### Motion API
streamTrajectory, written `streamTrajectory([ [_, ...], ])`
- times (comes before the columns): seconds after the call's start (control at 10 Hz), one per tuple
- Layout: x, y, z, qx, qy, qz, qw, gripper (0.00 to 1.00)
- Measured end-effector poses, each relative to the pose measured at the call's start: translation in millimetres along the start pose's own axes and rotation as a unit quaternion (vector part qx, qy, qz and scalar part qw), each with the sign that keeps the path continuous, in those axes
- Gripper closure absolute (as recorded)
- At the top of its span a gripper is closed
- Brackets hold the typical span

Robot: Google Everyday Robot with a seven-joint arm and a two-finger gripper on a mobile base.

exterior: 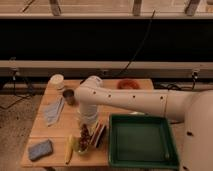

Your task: Place grapes in plastic cup

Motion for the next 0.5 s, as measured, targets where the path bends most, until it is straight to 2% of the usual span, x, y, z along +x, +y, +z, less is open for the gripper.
streamTrajectory([
  [0.5,0.7,-2.4,-10.6,0.018,0.001,0.005,0.9998,0.20],
])
